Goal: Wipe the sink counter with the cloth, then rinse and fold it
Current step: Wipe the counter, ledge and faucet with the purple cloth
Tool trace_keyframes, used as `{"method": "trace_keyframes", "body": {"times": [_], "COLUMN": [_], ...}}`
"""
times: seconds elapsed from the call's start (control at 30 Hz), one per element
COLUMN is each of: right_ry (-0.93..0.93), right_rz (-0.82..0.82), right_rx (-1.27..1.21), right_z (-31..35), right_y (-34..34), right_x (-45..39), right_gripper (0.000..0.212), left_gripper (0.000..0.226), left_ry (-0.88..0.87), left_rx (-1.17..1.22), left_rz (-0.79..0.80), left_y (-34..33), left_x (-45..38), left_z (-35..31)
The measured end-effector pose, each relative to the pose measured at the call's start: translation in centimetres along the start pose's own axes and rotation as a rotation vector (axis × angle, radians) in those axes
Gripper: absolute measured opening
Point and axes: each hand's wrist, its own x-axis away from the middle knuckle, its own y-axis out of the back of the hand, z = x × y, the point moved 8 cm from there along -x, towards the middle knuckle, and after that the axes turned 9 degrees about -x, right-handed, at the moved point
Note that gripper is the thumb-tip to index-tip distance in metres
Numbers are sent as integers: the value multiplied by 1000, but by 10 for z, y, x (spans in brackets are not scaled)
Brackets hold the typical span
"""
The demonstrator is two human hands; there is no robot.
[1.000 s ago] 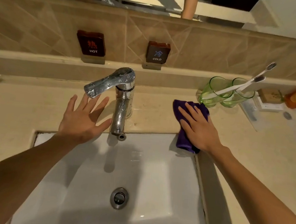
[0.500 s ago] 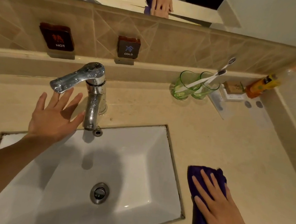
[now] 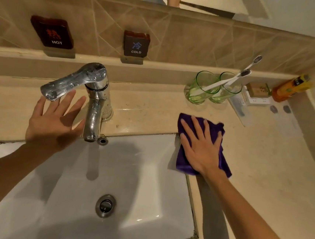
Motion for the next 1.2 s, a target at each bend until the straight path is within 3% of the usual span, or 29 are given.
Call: {"method": "trace_keyframes", "body": {"times": [0.27,0.57,0.7,0.83,1.07,1.2], "right_ry": [65,149,112,50,39,64], "right_rz": [-21,58,112,85,-18,-34], "right_rx": [-38,54,60,32,-11,-42], "right_z": [-6,-82,-98,-83,-22,-8], "right_y": [2,-20,-22,-19,2,4], "right_x": [-2,185,218,182,5,-24], "right_gripper": [51,53,53,51,51,51], "left_gripper": [71,79,82,79,79,73], "left_ry": [-16,-43,-39,-19,-23,-14], "left_rx": [-81,-33,-47,-86,-110,-60], "left_rz": [-12,62,54,-8,-24,-58], "left_y": [0,-8,-6,-1,-5,0], "left_x": [-1,-9,-8,-3,-4,-2], "left_z": [5,9,4,1,3,-1]}}
